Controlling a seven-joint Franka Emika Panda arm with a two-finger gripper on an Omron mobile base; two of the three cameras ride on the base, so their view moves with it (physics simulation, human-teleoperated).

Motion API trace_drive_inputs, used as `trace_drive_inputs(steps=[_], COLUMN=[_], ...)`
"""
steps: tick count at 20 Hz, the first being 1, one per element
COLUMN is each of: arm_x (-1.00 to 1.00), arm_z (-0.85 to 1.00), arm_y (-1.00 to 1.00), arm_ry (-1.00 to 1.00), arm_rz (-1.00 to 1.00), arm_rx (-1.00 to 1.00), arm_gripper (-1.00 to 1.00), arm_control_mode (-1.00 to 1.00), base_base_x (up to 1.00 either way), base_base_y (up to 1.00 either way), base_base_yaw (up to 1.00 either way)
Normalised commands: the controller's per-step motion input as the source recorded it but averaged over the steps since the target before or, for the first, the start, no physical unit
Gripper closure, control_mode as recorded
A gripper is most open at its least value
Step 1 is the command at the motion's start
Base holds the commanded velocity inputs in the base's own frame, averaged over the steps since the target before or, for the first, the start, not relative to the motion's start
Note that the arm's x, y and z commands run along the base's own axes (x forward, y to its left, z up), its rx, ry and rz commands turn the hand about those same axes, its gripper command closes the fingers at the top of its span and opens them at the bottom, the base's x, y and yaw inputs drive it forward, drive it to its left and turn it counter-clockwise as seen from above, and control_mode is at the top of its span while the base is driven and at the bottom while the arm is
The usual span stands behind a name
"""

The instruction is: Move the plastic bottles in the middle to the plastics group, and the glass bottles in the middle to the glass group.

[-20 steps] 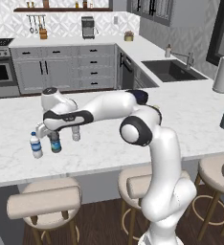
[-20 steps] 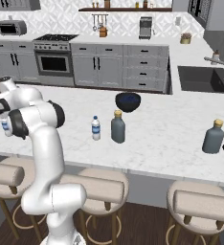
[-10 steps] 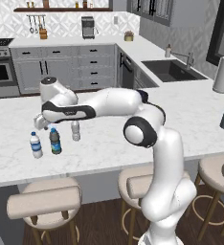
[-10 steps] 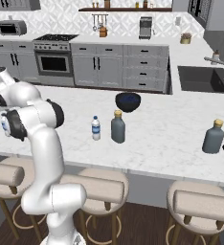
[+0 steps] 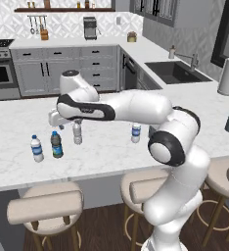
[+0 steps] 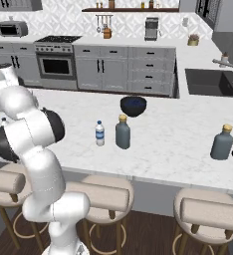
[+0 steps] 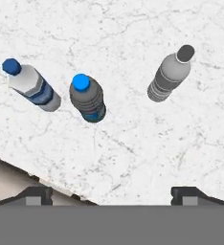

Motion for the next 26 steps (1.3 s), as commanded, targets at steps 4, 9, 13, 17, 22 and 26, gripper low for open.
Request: trace_drive_inputs(steps=[4, 9, 13, 17, 22, 26], arm_x=[-0.71, -0.45, -0.03, 0.00, 0.21, 0.58], arm_z=[0.03, 0.00, 0.02, 0.00, 0.03, 0.22], arm_y=[-1.00, -1.00, -1.00, -1.00, -0.94, -0.53], arm_ry=[0.01, 0.05, 0.12, 0.18, 0.17, 0.12], arm_rz=[-0.26, -0.27, -0.33, -0.37, -0.33, -0.09], arm_rx=[0.16, 0.08, 0.00, 0.00, -0.06, -0.17], arm_gripper=[-1.00, -1.00, -1.00, -1.00, -1.00, -1.00], arm_control_mode=[-1.00, -1.00, -1.00, -1.00, -1.00, -1.00], base_base_x=[0.00, 0.00, 0.00, 0.00, 0.00, 0.00], base_base_y=[0.00, 0.00, 0.00, 0.00, 0.00, 0.00], base_base_yaw=[0.00, 0.00, 0.00, 0.00, 0.00, 0.00])
